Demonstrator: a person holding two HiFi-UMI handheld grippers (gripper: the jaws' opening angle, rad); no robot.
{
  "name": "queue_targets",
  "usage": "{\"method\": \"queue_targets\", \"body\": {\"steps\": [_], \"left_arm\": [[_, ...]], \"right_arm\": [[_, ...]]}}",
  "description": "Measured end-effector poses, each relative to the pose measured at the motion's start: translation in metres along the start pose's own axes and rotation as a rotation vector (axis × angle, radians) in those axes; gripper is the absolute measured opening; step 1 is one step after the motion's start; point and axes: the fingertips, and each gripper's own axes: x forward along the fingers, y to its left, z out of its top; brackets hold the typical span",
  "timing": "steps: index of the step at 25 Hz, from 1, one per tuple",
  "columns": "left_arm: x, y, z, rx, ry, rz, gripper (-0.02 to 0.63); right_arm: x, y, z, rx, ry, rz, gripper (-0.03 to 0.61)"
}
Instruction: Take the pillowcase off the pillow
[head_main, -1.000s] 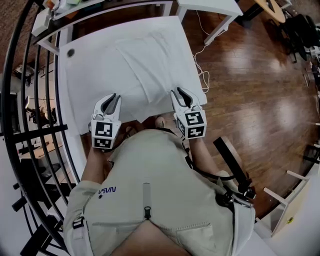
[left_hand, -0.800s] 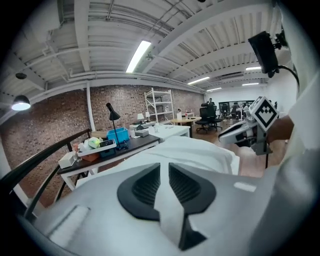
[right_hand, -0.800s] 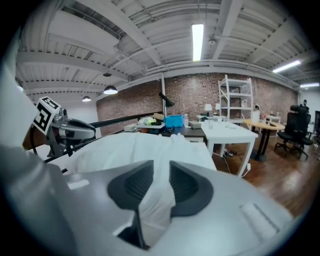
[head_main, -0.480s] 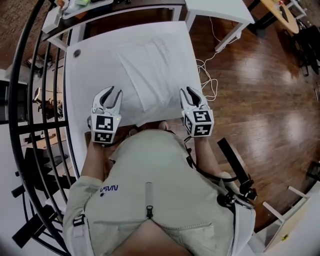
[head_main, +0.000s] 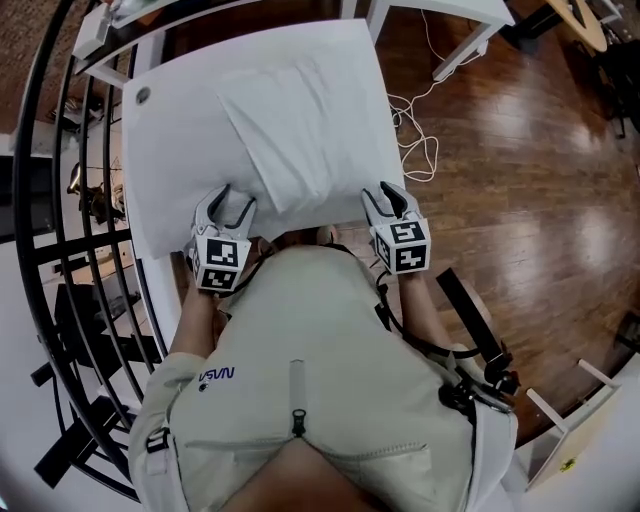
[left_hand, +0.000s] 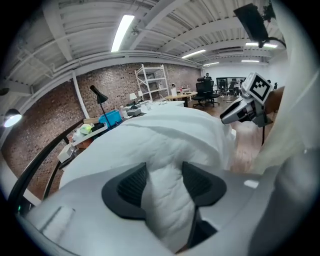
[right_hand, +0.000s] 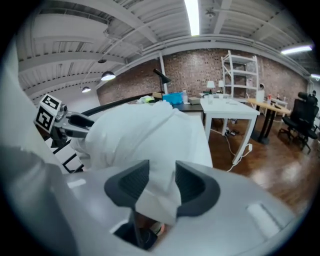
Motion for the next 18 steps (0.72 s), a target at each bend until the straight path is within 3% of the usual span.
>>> {"method": "queue_targets", "body": {"steps": [3,4,6,7,10,14,16,18], "left_arm": [[0.001,0.006,0.002,0.034,-0.009,0.048,0.158],[-0.001,0.009,0.005,0.036,-0.022,0.061,0.099],[-0.009,0.013,0.012,0.031,-0.058,0.079,0.042],[-0.013,0.017,0.017,0.031,-0.079,0.087,0.032],[-0.027,0.034,0.039,0.045,-0.142,0.116,0.023],[-0.037,0.06,0.044,-0.011,-0.175,0.157,0.02],[-0.038,0.067,0.035,-0.038,-0.156,0.145,0.02],[-0.035,0.059,0.023,-0.039,-0.124,0.098,0.023]], "right_arm": [[0.006,0.009,-0.007,-0.06,0.041,-0.035,0.151],[0.005,0.01,-0.006,-0.079,0.053,-0.057,0.131],[0.001,0.008,-0.002,-0.117,0.059,-0.11,0.07],[-0.003,0.005,0.001,-0.141,0.056,-0.144,0.009],[-0.014,-0.011,0.012,-0.198,0.05,-0.259,0.005],[-0.035,-0.06,0.017,-0.166,0.039,-0.448,0.005],[-0.036,-0.074,0.012,-0.139,0.047,-0.448,0.005],[-0.027,-0.071,0.003,-0.14,0.085,-0.389,0.005]]}}
